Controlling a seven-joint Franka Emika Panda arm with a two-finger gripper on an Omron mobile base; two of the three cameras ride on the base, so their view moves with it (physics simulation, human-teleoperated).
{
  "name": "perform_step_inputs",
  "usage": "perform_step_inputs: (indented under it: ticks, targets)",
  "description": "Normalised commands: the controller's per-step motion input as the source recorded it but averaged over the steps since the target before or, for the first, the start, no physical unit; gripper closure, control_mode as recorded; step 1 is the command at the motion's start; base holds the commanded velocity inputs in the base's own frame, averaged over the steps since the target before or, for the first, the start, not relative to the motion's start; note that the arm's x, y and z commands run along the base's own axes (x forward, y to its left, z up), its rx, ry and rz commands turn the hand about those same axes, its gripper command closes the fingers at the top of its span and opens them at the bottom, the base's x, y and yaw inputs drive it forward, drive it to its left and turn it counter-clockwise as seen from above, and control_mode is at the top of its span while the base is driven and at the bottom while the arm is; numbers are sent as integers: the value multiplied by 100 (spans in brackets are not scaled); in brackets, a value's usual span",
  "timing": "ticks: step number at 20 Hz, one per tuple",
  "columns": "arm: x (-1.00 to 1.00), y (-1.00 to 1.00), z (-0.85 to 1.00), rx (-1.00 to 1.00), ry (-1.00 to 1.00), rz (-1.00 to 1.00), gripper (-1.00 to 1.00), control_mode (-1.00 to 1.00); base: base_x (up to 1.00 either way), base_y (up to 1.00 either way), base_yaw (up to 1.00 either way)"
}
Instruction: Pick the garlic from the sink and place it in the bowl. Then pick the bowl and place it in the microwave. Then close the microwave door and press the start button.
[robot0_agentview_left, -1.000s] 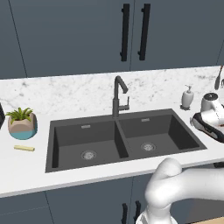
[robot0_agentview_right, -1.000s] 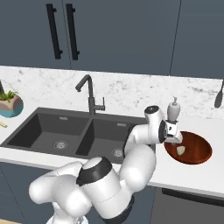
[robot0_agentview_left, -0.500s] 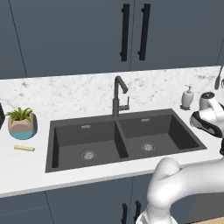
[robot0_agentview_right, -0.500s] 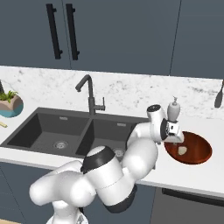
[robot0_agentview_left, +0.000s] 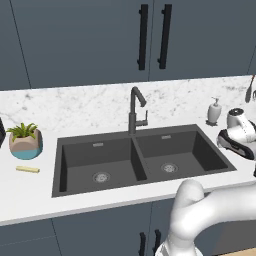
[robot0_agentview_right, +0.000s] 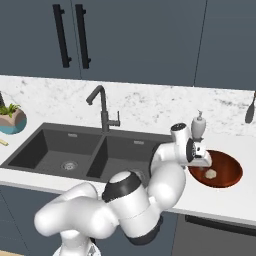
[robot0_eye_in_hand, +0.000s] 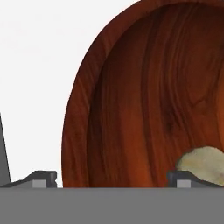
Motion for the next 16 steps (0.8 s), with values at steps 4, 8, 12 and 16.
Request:
perform_step_inputs:
  ticks: [4, 8, 12, 16]
  targets:
    - [13, -11, -19, 0, 2, 2, 100, -100, 0, 0, 0]
    - [2, -25, -5, 0, 0, 3, 100, -100, 0, 0, 0]
    - [0, -6, 0, 0, 6, 1, 100, -100, 0, 0, 0]
    - [-9, 15, 0, -1, -2, 2, 100, -100, 0, 0, 0]
